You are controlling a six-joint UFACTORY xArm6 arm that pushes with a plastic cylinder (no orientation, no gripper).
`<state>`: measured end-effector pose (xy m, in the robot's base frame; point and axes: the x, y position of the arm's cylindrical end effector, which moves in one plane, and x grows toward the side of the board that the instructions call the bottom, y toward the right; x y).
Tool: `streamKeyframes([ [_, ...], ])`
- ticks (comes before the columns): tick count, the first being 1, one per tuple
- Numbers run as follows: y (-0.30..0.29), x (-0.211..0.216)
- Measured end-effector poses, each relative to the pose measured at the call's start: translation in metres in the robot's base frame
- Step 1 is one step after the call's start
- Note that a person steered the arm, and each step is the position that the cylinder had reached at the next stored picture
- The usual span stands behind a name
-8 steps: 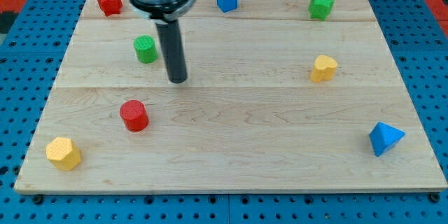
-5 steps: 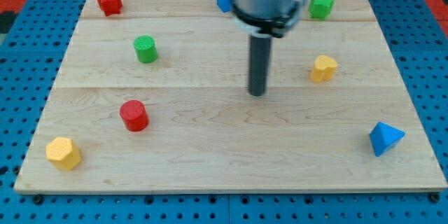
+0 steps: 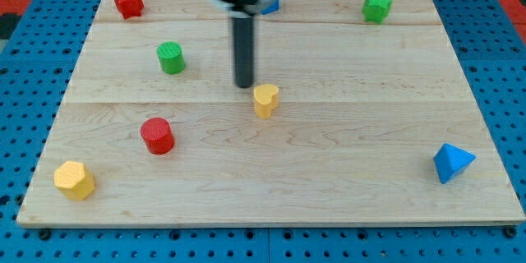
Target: Slide the heart to the center left
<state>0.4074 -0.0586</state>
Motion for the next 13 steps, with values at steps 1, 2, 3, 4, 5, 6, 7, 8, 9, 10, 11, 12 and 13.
streamKeyframes([
  [1,0.079,0.0],
  [2,0.177,0.007],
  [3,0.13,0.027],
  [4,0.077,0.031],
  [5,0.098,0.05],
  [6,0.012,0.012],
  [7,-0.078,-0.004],
  [8,0.027,-0.004],
  [9,0.071,0.023],
  [10,0.017,0.037],
  [11,-0.041,0.046],
  [12,-0.106,0.024],
  [13,-0.092,0.012],
])
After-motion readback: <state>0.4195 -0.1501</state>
